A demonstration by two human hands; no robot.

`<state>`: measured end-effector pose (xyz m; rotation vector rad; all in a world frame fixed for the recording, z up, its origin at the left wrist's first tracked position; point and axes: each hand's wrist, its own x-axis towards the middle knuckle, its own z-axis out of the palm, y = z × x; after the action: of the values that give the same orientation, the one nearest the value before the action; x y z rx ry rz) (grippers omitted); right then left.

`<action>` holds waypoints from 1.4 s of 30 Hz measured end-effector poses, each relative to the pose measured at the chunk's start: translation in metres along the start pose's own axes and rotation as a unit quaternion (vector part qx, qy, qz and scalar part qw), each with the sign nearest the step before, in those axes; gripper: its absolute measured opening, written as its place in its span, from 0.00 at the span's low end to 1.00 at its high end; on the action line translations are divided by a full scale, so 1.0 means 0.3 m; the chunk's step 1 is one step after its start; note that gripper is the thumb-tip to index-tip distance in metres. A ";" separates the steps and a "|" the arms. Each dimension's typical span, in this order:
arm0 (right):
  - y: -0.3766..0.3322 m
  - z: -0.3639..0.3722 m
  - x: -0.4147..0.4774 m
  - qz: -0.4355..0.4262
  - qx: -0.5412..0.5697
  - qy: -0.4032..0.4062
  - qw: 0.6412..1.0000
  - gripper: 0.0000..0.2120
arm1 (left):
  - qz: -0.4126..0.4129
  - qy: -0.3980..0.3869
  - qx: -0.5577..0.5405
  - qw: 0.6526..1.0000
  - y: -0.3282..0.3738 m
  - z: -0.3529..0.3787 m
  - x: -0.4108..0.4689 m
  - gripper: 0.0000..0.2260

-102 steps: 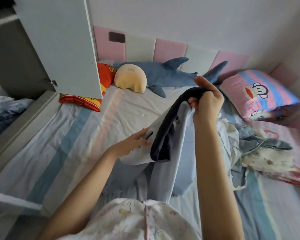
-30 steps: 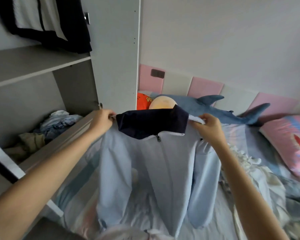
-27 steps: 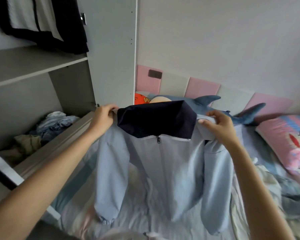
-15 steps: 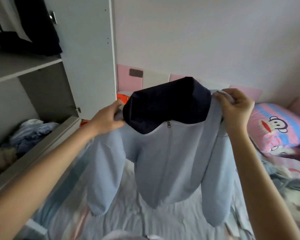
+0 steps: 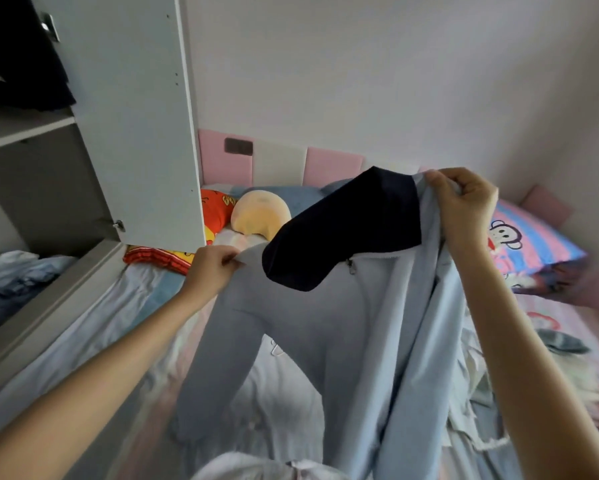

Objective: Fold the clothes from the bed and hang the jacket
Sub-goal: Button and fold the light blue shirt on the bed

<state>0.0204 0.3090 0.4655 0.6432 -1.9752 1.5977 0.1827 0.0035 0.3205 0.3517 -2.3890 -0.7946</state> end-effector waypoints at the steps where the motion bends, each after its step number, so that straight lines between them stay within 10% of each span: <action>1: 0.008 -0.022 -0.003 0.011 -0.008 -0.009 1.000 0.06 | 0.011 -0.025 -0.002 1.000 0.009 -0.006 0.015 0.12; 7: -0.020 -0.083 -0.014 -0.038 0.049 0.146 0.987 0.10 | 0.093 0.090 -0.059 0.990 0.211 -0.122 0.134 0.08; 11: 0.096 0.007 -0.068 0.065 -0.207 -0.180 0.960 0.24 | 0.085 -0.050 0.050 0.994 0.249 -0.070 0.172 0.11; 15: 0.179 -0.091 -0.051 0.070 -0.213 -0.035 0.974 0.26 | 0.068 0.062 0.064 0.994 0.168 -0.173 0.199 0.13; 20: 0.221 -0.088 -0.041 0.095 -0.247 -0.074 0.961 0.22 | 0.098 -0.097 0.156 0.978 0.102 -0.201 0.222 0.10; 23: 0.219 -0.058 -0.086 0.053 -0.230 -0.029 0.971 0.21 | 0.114 -0.046 0.105 0.987 0.048 -0.173 0.194 0.06; 27: 0.229 -0.005 -0.131 0.067 -0.193 0.037 0.978 0.20 | -0.033 0.139 0.037 0.989 -0.043 -0.074 0.108 0.03; 33: 0.326 0.058 -0.196 0.228 -0.153 -0.103 0.956 0.24 | -0.128 0.033 -0.002 0.991 -0.107 0.038 0.055 0.11; 37: 0.336 0.015 -0.140 0.414 -0.135 -0.307 0.846 0.17 | -0.172 -0.044 -0.160 0.971 0.014 -0.070 0.106 0.11; 42: 0.254 0.023 -0.156 0.484 0.046 -0.490 0.724 0.35 | -0.110 -0.304 -0.275 0.906 0.293 -0.080 0.155 0.12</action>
<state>0.0056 0.3188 0.3774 0.5537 -3.4448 2.1762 0.1552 0.0424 0.4109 0.1475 -2.5349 -1.8557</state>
